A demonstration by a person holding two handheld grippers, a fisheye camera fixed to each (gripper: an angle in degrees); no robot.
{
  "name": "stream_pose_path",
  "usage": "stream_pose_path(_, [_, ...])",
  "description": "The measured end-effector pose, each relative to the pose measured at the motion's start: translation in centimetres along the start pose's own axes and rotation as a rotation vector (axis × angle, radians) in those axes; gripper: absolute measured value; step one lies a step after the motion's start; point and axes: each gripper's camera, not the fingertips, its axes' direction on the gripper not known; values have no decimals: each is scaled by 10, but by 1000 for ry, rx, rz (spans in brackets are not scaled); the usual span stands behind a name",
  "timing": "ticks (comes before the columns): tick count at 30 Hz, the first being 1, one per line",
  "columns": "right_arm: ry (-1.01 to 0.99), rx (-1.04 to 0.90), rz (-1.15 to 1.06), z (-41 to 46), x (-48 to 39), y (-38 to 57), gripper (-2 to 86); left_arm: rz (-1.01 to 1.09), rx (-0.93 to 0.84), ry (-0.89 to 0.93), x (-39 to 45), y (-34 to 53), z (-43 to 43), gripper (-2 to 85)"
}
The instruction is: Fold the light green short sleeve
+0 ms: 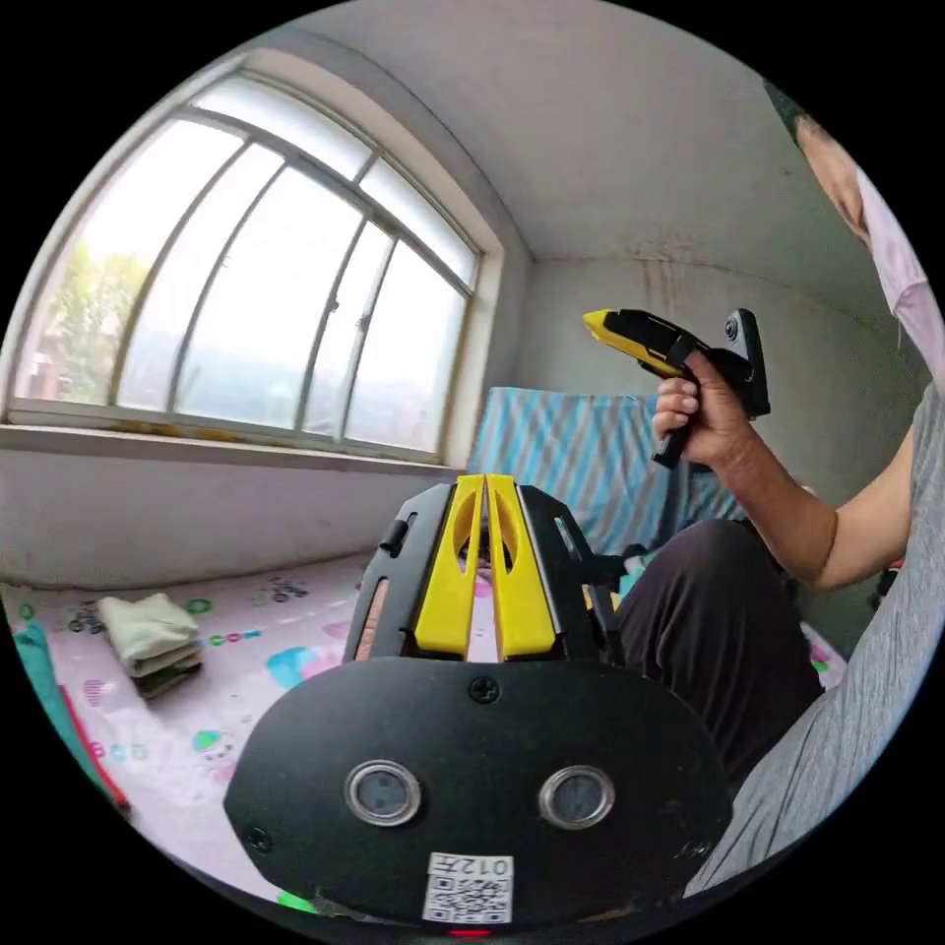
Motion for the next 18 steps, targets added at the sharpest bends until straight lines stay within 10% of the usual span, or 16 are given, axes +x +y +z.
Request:
stream_pose_path(10, [664,-335,93,-164,186,22,-9,-14,-348,417,80,-66,224,8])
stream_pose_path(18, [799,-792,264,-219,309,106,15,-38,-657,617,151,-79,399,10])
